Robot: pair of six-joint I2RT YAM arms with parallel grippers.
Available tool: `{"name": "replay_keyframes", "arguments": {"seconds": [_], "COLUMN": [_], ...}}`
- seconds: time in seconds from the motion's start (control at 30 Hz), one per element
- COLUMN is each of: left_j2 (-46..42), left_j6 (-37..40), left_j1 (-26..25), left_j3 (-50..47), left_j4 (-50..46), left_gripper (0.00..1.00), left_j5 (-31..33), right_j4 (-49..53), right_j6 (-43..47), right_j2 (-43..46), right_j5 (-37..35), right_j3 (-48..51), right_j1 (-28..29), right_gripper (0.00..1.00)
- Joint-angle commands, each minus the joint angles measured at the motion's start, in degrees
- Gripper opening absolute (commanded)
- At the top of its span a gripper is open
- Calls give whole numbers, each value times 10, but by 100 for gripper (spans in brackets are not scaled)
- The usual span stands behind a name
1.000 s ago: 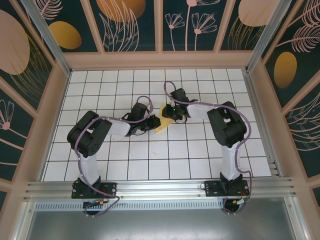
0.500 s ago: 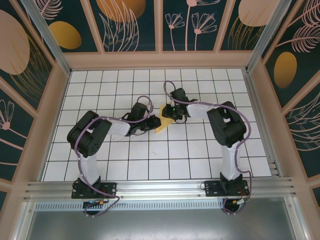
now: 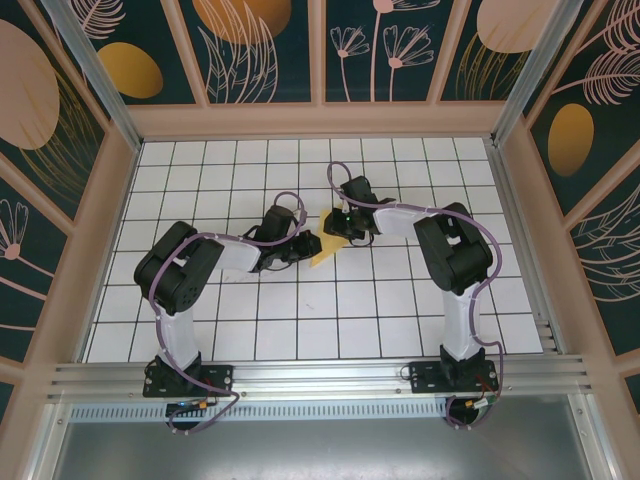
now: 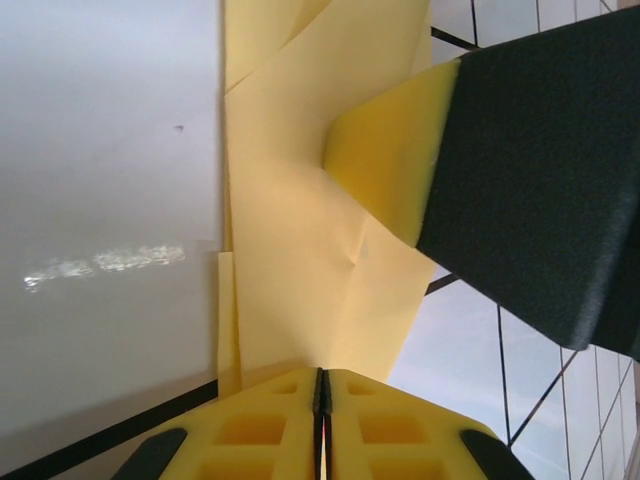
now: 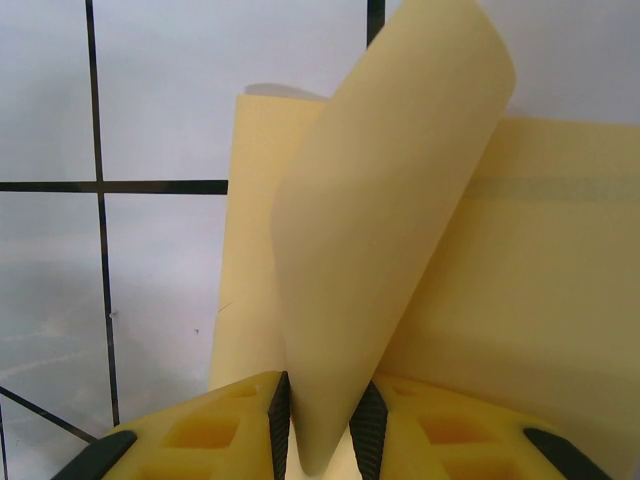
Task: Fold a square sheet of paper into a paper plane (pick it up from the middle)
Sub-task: Fourth fold the wing at the center of the table.
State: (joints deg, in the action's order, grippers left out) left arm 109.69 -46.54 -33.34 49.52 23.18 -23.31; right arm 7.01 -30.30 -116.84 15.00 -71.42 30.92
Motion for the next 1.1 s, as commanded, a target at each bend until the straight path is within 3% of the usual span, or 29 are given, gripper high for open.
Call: {"name": "replay_keyframes", "arguments": {"seconds": [0.0,0.33,0.77,0.9,1.07], "left_j2": [12,22,32,31,29], "left_j6": [9,5,8,8,7], "left_j1": [-3,-3,-3,-3,-3], "left_j3": [8,12,19,16,16], "left_j4": [-31,-40,-80,-80,-83], "left_gripper": [10,9,7,6,6], "left_j5": [19,18,43,45,49], "right_j4": [71,72,2,-21,-37], "right_j6": [11,10,4,10,9], "right_j2": [-78,-69,122,125,85], "right_j5": [-59,-49,8,57,100], "right_j3": [30,24,44,65,62], "right_j1": [1,1,-9,-7,-4], "right_gripper": [28,27,31,26,14]}}
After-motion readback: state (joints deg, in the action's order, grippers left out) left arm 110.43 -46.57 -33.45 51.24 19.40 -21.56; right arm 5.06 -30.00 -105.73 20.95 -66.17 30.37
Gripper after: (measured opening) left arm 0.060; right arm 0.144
